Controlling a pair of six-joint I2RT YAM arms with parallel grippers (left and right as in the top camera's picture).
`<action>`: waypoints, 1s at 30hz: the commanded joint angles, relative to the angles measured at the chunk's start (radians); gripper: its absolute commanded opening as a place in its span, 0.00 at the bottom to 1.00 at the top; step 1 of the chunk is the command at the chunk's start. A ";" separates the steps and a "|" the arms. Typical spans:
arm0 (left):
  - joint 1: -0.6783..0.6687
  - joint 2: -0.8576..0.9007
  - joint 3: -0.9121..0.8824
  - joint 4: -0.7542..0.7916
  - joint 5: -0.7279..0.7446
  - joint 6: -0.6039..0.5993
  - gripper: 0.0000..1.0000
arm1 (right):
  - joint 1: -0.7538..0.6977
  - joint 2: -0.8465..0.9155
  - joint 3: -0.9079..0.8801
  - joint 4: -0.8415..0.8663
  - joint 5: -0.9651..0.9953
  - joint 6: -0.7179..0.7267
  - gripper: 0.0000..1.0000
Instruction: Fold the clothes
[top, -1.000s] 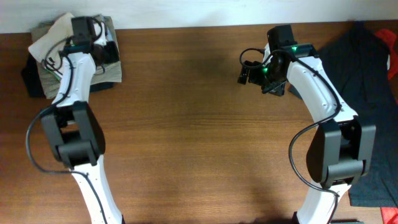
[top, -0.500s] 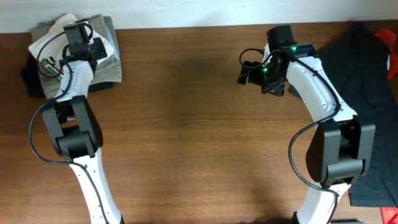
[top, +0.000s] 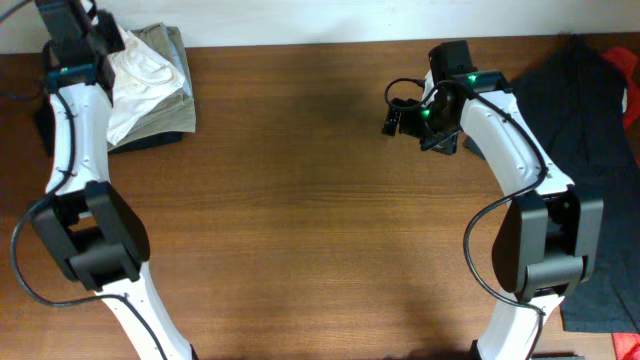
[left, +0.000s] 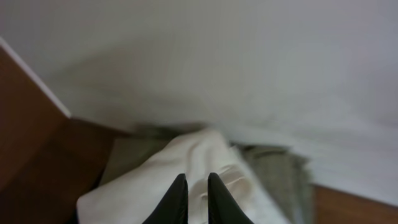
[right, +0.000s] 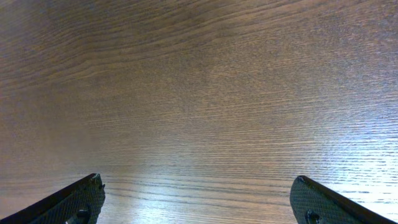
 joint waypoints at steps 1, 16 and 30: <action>0.000 0.158 -0.007 0.105 0.023 -0.015 0.12 | 0.008 0.005 -0.002 0.002 0.009 0.004 0.99; -0.057 -0.438 -0.002 -0.367 0.492 -0.097 0.99 | 0.002 -0.029 0.001 -0.037 -0.077 0.004 0.99; -0.056 -0.783 -0.003 -1.027 0.492 -0.097 0.99 | 0.296 -0.681 -0.077 -0.347 0.244 0.012 0.99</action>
